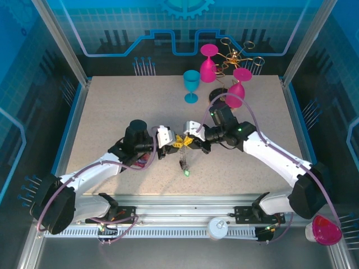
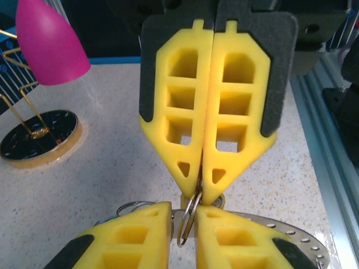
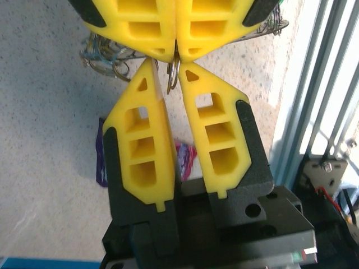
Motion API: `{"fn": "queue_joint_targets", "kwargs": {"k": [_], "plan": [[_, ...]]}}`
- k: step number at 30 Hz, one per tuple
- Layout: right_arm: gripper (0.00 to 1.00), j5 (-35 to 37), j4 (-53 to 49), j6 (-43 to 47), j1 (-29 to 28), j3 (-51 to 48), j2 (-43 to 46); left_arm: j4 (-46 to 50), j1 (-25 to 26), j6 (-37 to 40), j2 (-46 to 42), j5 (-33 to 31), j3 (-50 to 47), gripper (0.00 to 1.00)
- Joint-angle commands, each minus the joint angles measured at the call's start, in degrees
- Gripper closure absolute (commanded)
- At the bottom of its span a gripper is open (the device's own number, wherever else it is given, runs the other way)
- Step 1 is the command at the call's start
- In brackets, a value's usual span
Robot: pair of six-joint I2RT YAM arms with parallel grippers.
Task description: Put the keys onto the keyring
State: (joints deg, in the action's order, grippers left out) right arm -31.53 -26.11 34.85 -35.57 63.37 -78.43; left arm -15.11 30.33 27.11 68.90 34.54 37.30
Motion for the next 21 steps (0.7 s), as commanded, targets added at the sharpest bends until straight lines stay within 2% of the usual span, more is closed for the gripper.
{"fn": "queue_joint_targets", "kwargs": {"k": [1,3,6,9,10,11,13,18,21], "plan": [[1.0,3.01,-9.07,5.53,-4.26,6.05,-2.83,8.67,1.29,4.54,-0.96,-3.86,4.11,0.82],[1.0,4.73,-12.45,7.09,-5.42,8.89,-4.8,10.94,1.38,5.46,-1.03,-4.37,5.25,0.83],[1.0,4.28,-13.15,7.03,-5.96,10.36,-5.66,12.4,1.58,6.69,-1.21,-4.44,5.96,0.98],[1.0,3.41,-9.34,4.17,-5.08,8.21,-4.09,11.54,1.57,6.99,-1.94,-3.89,5.38,1.0],[0.92,1.85,-6.48,1.98,-3.95,6.33,-2.91,10.11,1.51,6.7,-2.47,-3.59,4.56,1.0],[0.79,0.47,-3.35,-0.27,-2.77,4.41,-1.86,8.46,1.52,6.18,-2.91,-3.27,3.67,1.0],[0.72,-3.18,3.18,-4.88,-0.41,-0.33,0.87,3.87,1.57,4.55,-3.82,-1.68,1.58,1.0],[0.72,-5.8,8.54,-7.99,0.85,-4.91,1.2,-4.57,1.57,0.64,-4.13,0.82,-1.82,1.0],[0.76,-6.81,10.31,-8.74,1.23,-5.79,0.89,-4.92,1.53,0.09,-4.07,1.58,-1.98,1.0]]}}
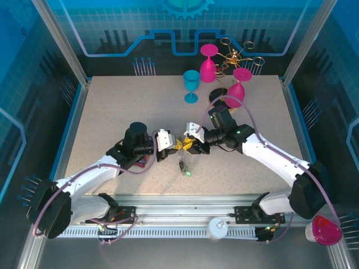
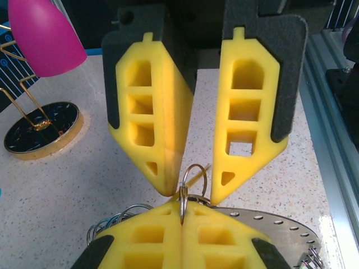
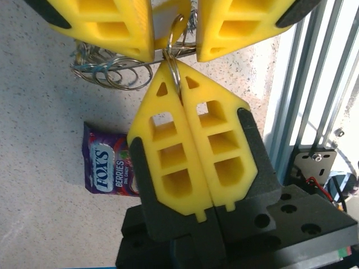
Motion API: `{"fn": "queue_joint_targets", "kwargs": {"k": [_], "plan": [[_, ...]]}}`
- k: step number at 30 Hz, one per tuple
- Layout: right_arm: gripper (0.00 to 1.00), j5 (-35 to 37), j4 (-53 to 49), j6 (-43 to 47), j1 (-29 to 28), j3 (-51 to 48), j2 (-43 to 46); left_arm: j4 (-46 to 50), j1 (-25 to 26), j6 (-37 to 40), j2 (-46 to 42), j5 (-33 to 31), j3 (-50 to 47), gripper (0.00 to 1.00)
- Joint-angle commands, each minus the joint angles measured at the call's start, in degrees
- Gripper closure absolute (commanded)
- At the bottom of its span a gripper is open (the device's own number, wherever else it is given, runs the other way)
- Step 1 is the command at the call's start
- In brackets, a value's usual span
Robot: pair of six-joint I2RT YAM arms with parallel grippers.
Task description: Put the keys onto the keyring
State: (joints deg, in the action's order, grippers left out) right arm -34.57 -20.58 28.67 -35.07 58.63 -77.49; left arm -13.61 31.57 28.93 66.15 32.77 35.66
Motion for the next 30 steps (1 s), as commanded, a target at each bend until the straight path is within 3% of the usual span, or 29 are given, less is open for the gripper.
{"fn": "queue_joint_targets", "kwargs": {"k": [1,3,6,8,10,12,16,18,23,27,29,30], "plan": [[0.77,-4.2,5.08,-2.65,0.87,-1.09,-0.03,-6.41,0.33,-1.84,-1.37,3.52,-0.36,1.0],[0.83,-4.76,5.78,-2.82,1.11,-1.07,-0.11,-6.94,0.28,-2.02,-1.39,4.22,-0.59,1.0],[1.0,-5.56,5.42,-2.5,1.41,-0.64,-0.37,-8.86,0.33,-3.03,-1.28,4.93,-1.11,1.0],[1.0,-5.63,4.0,-1.62,1.55,-0.01,-0.12,-8.98,0.22,-3.53,-0.96,4.6,-0.99,1.0],[1.0,-4.97,0.54,0.35,1.33,1.65,0.05,-7.18,0.24,-3.53,-0.7,2.84,-0.31,0.86],[1.0,-3.24,-4.51,3.41,0.44,4.21,-0.24,-2.66,0.27,-1.68,-0.28,1.68,1.45,0.79],[1.0,1.87,-16.57,9.86,-2.37,11.22,-3.07,7.06,0.28,2.16,1.14,-1.3,6.01,0.77],[1.0,3.76,-20.23,11.63,-3.52,14.15,-4.77,10.28,0.31,4.06,1.84,-1.06,7.45,0.79],[1.0,2.7,-17.58,10.26,-4.68,15.17,-5.1,12.37,0.33,5.08,2.98,1.37,8.88,1.0],[1.0,3.61,-10.57,4.95,-3.7,11.32,-2.97,10.83,0.26,5.17,2.18,2.11,7.89,1.0],[0.88,3.66,-7.73,1.63,-1.95,8.71,-1.85,8.02,0.32,4.51,1.42,1.89,6.35,1.0],[0.75,3.41,-6.61,0.13,-0.98,7.21,-1.15,6.43,0.3,4.14,0.98,1.95,5.5,1.0]]}}
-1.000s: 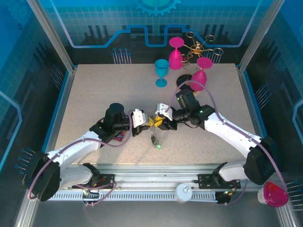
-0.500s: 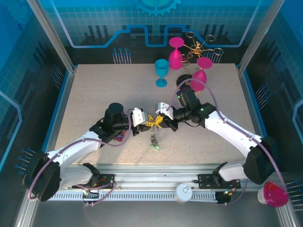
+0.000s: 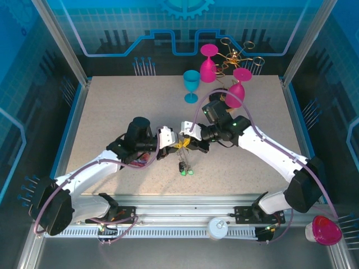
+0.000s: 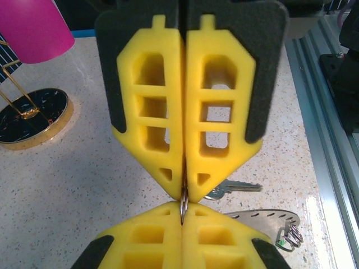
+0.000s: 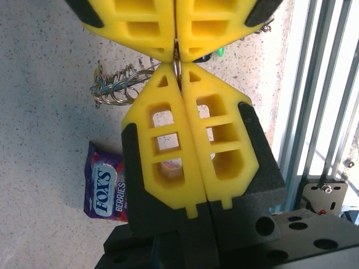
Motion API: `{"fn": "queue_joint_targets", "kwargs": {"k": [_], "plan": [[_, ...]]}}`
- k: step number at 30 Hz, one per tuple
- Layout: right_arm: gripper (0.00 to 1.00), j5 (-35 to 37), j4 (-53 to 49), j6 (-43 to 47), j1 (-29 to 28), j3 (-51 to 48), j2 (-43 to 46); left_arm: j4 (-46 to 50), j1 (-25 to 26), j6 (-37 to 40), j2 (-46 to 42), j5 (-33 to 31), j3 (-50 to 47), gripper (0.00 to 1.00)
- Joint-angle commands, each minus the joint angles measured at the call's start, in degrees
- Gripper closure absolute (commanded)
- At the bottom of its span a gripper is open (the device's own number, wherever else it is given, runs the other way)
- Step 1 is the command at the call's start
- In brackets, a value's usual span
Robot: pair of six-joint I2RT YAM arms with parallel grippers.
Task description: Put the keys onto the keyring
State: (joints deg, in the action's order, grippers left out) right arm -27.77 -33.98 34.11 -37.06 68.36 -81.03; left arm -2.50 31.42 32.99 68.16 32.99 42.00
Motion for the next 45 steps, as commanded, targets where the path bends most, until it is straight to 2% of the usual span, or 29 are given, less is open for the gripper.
{"fn": "queue_joint_targets", "kwargs": {"k": [1,4,11,14,19,25,29,33,36,39,45], "plan": [[0.7,-3.68,7.93,-6.75,1.88,-4.19,3.07,-6.03,0.48,-0.01,-1.4,1.94,-1.67,1.0],[0.64,-5.93,9.37,-9.26,3.59,-7.39,4.19,-10.12,0.44,-0.98,-2.08,2.34,-3.56,1.0],[0.65,-8.15,12.7,-10.92,4.09,-10.41,5.35,-12.53,0.48,-1.48,-2.33,3.29,-4.56,1.0],[0.74,-8.78,13.0,-10.82,4.18,-10.09,5.16,-12.3,0.45,-1.34,-2.49,3.39,-4.56,1.0],[1.0,-8.05,11.5,-10.06,4.93,-10.14,5.39,-12.55,0.48,-1.44,-3.05,3.04,-4.95,1.0],[1.0,-4.54,6.12,-7.25,6.48,-10.92,3.21,-18.44,0.42,-3.49,-3.8,5.26,-6.25,1.0],[1.0,-9.03,6.86,-7.41,5.56,-10.18,1.65,-24.66,0.46,-6.4,-2.44,7.45,-6.98,1.0],[0.74,-12.62,15.17,-10.59,5.31,-11.82,4.3,-28.71,0.47,-9.03,-0.58,7.88,-7.59,1.0],[0.68,-13.33,22.4,-12.83,5.59,-14.2,7.16,-29.94,0.44,-9.63,0.2,8.03,-8.07,1.0],[0.68,-13.32,25.47,-13.54,5.92,-15.28,8.2,-30.44,0.44,-10.01,0.66,8.4,-8.16,1.0],[0.71,-12.4,25.01,-13.1,6.27,-16.1,8.26,-31.01,0.4,-10.54,0.92,9.02,-8.25,1.0]]}}
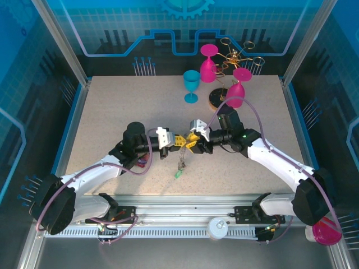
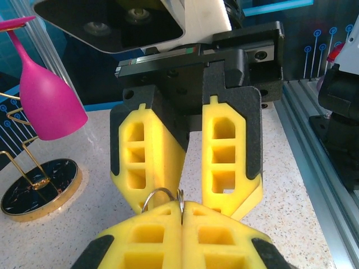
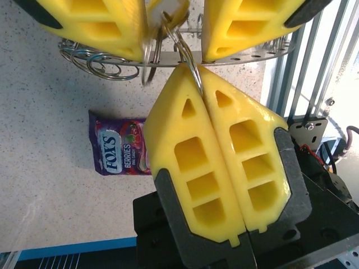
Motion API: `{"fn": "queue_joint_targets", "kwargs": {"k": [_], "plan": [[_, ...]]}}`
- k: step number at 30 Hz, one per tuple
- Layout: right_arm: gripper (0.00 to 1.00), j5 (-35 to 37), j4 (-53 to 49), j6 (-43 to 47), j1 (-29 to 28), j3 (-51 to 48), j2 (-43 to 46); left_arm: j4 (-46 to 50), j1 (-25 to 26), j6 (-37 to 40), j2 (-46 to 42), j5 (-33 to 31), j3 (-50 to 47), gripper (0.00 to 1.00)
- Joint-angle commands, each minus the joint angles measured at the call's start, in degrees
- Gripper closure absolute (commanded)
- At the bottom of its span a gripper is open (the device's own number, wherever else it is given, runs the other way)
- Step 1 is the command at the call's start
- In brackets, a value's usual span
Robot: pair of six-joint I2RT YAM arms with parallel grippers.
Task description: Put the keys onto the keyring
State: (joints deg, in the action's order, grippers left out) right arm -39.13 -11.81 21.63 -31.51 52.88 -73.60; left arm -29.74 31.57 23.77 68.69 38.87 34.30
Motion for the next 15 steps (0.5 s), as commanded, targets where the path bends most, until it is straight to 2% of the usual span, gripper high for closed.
{"fn": "queue_joint_targets", "kwargs": {"k": [1,6,10,15], "plan": [[0.72,-0.72,2.43,-0.3,1.0,-0.8,0.99,-3.79,0.24,-1.35,0.4,3.18,-0.55,1.0],[0.78,-0.7,2.16,-0.03,1.62,-1.82,2.71,-3.72,0.14,-1.52,0.66,4.53,-0.47,1.0],[0.69,-0.05,-0.59,1.12,1.77,-1.65,2.76,-5.09,-0.05,-2.32,0.92,4.94,-0.34,1.0],[0.71,0.18,-2.0,0.9,2.05,-3.92,4.07,-4.81,-0.2,-2.44,0.63,5.59,-0.38,1.0]]}}
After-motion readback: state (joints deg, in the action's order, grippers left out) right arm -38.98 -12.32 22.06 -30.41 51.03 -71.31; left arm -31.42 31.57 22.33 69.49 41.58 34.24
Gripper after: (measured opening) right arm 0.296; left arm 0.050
